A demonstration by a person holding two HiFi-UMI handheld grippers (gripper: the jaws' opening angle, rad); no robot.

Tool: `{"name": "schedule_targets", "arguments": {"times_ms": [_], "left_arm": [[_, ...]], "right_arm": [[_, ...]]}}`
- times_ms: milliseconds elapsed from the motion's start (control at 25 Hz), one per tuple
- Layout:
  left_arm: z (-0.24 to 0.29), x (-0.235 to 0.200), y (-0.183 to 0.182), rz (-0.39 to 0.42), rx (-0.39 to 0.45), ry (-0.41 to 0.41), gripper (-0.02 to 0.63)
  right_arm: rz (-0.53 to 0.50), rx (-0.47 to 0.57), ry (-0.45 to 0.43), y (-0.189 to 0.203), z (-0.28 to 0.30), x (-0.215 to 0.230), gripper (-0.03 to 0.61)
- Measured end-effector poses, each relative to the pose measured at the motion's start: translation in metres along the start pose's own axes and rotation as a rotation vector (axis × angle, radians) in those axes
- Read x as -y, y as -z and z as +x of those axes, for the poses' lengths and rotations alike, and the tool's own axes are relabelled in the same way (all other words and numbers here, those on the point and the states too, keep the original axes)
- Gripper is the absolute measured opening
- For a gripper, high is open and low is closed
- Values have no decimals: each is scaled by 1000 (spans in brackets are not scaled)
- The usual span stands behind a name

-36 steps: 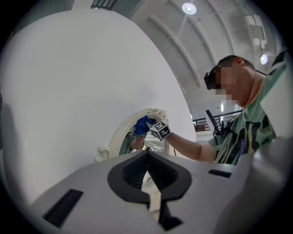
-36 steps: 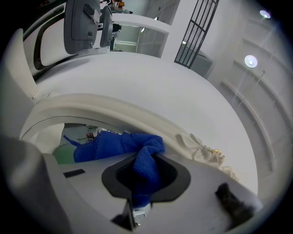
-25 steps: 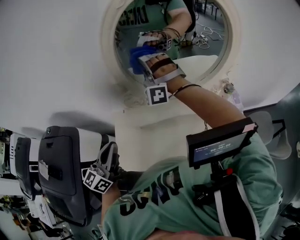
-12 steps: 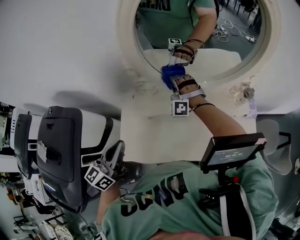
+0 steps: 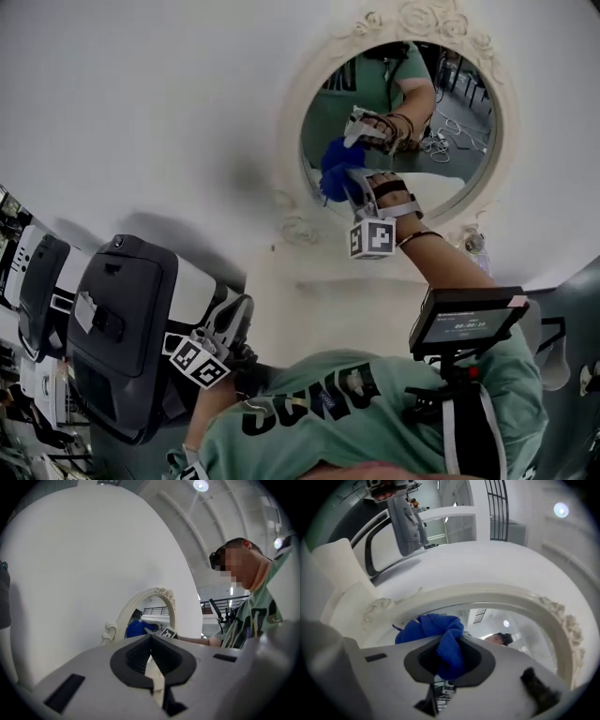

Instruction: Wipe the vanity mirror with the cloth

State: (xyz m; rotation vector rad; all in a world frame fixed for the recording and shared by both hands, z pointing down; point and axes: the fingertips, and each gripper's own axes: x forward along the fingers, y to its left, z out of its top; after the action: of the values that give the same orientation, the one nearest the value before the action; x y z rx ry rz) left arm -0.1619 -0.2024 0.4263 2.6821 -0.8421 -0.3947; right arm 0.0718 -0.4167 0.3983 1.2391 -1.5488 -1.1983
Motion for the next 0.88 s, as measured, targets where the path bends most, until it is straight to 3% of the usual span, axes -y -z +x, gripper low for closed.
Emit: {"name": "schedule_targets", "arguments": {"times_ms": [160, 320, 560, 880], "left_arm": [[9, 10, -15, 31, 40, 39, 10], [18, 18, -25, 59, 73, 72, 10], [23, 19, -36, 83, 94, 71, 10], [27, 17, -38, 74, 85, 58, 10]], "right_arm": [[-6, -10, 237, -7, -15, 147, 49], [-50, -69, 375, 0, -20, 233, 49], [-48, -105, 432, 2, -16, 271, 49], [-140, -115, 461, 2, -12, 268, 48]]}}
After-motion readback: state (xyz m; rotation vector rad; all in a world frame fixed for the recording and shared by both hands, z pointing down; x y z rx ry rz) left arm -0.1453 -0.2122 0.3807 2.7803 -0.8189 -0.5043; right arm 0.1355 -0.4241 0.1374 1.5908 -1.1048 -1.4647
